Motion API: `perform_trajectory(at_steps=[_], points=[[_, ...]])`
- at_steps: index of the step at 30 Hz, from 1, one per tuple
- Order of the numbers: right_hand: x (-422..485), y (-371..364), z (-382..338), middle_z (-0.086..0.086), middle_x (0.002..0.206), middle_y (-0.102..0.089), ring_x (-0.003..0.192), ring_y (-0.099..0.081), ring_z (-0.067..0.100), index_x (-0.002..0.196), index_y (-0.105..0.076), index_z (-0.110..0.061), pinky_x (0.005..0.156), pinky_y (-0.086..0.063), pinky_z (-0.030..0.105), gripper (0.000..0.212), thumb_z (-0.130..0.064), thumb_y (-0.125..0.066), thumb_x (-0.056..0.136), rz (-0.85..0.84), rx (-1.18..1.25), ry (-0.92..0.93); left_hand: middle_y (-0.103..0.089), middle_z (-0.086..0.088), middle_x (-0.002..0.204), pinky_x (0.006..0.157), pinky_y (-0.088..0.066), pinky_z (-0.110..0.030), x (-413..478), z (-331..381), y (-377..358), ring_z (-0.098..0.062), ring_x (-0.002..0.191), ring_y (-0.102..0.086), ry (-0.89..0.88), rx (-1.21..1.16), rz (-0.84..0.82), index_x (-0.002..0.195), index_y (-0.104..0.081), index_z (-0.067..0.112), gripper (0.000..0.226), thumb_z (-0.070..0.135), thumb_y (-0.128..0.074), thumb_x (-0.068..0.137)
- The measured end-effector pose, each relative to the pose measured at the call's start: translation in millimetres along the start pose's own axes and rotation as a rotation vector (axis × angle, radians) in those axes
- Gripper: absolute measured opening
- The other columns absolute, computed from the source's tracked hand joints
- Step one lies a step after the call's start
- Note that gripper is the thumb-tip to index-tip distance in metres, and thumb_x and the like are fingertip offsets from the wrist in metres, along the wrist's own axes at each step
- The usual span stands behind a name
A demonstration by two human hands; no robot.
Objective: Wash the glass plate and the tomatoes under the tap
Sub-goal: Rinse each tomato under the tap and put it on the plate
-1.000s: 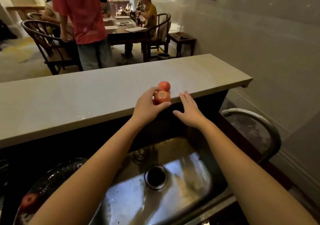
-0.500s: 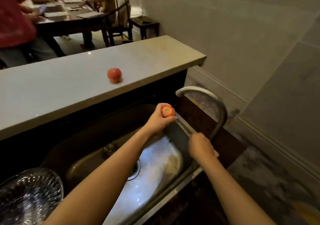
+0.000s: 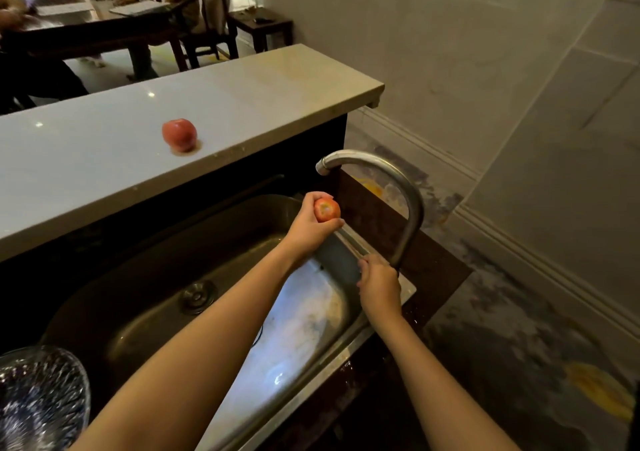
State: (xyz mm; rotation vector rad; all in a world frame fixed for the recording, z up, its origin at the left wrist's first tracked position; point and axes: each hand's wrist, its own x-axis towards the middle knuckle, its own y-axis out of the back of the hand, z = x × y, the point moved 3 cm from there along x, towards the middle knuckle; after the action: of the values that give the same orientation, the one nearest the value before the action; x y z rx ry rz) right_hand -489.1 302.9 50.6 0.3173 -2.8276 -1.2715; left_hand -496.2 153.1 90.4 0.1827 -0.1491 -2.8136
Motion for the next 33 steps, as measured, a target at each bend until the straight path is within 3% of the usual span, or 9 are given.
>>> perform_trajectory(at_steps=[5, 10, 16, 19, 22, 26, 29, 31, 33], points=[[5, 1, -2, 0.002, 0.078, -0.060, 0.079, -0.057, 0.023, 0.091, -0.061, -0.007, 0.058, -0.033, 0.022, 0.025, -0.015, -0.038, 0.098, 0.026, -0.032, -0.044, -0.045, -0.008, 0.118, 0.088, -0.050, -0.036, 4, 0, 1, -0.025, 0.107, -0.051, -0.002, -0.003, 0.024, 0.113, -0.042, 0.026, 0.045, 0.007, -0.066, 0.081], [10, -1, -4, 0.013, 0.094, -0.066, 0.078, -0.056, 0.020, 0.098, -0.063, -0.003, 0.065, -0.035, 0.026, 0.028, -0.016, -0.038, 0.099, 0.036, -0.092, -0.019, -0.044, -0.005, 0.114, 0.085, -0.049, -0.034, 6, 0, 3, -0.022, 0.102, -0.051, -0.004, -0.020, 0.024, 0.117, -0.042, 0.023, 0.047, 0.007, -0.066, 0.080], [13, -2, -3, 0.010, 0.092, -0.065, 0.071, -0.046, 0.013, 0.097, -0.064, -0.005, 0.062, -0.034, 0.024, 0.028, -0.015, -0.038, 0.099, 0.038, -0.075, -0.047, -0.045, -0.004, 0.111, 0.081, -0.050, -0.031, 10, 0, 3, -0.019, 0.097, -0.052, 0.015, -0.015, 0.002, 0.120, -0.041, 0.023, 0.048, 0.011, -0.066, 0.081], [14, -3, 0, 0.007, 0.085, -0.062, 0.072, -0.052, 0.016, 0.095, -0.063, -0.007, 0.056, -0.032, 0.020, 0.026, -0.016, -0.039, 0.099, 0.039, -0.041, -0.061, -0.045, -0.004, 0.113, 0.077, -0.050, -0.027, 10, 0, 1, -0.016, 0.096, -0.052, 0.015, -0.007, -0.006, 0.120, -0.040, 0.023, 0.048, 0.012, -0.067, 0.081], [12, -2, -1, 0.012, 0.093, -0.067, 0.077, -0.059, 0.020, 0.100, -0.063, -0.005, 0.064, -0.042, 0.027, 0.026, -0.016, -0.039, 0.098, 0.046, -0.047, -0.038, -0.046, -0.004, 0.113, 0.074, -0.050, -0.025, 10, -1, -2, -0.018, 0.097, -0.053, 0.023, -0.004, -0.025, 0.118, -0.041, 0.025, 0.047, 0.013, -0.067, 0.081], [10, 5, -7, 0.015, 0.099, -0.067, 0.090, -0.064, 0.029, 0.104, -0.062, -0.004, 0.079, -0.053, 0.041, 0.029, -0.021, -0.039, 0.098, -0.026, -0.053, -0.074, -0.051, -0.003, 0.102, 0.054, -0.046, -0.017, 7, 1, -5, -0.014, 0.078, -0.056, 0.051, -0.096, -0.064, 0.113, -0.046, 0.024, 0.029, 0.028, -0.059, 0.088], [12, 19, -34, 0.012, 0.109, -0.064, 0.101, -0.059, 0.027, 0.116, -0.055, -0.006, 0.075, -0.044, 0.031, 0.036, -0.031, -0.036, 0.099, 0.029, -0.189, 0.092, -0.058, -0.004, 0.078, 0.037, -0.032, -0.015, 9, 7, -4, -0.011, 0.050, -0.049, 0.120, -0.249, -0.046, 0.100, -0.049, 0.018, 0.025, 0.041, -0.040, 0.096], [18, 30, -62, 0.009, 0.117, -0.061, 0.111, -0.051, 0.025, 0.129, -0.049, -0.013, 0.081, -0.040, 0.030, 0.042, -0.037, -0.032, 0.098, 0.092, -0.073, 0.219, -0.057, -0.006, 0.074, 0.039, -0.033, -0.018, 11, 9, -6, -0.011, 0.046, -0.047, 0.191, -0.292, 0.034, 0.102, -0.049, 0.013, 0.028, 0.037, -0.035, 0.097], [36, 28, -81, 0.011, 0.128, -0.051, 0.121, -0.043, 0.027, 0.136, -0.042, -0.021, 0.098, -0.040, 0.040, 0.045, -0.041, -0.029, 0.098, -0.073, 0.200, 0.149, -0.056, -0.007, 0.081, 0.050, -0.043, -0.021, 9, 12, -12, -0.013, 0.063, -0.054, 0.222, -0.322, 0.088, 0.108, -0.050, 0.008, 0.029, 0.029, -0.035, 0.097]])
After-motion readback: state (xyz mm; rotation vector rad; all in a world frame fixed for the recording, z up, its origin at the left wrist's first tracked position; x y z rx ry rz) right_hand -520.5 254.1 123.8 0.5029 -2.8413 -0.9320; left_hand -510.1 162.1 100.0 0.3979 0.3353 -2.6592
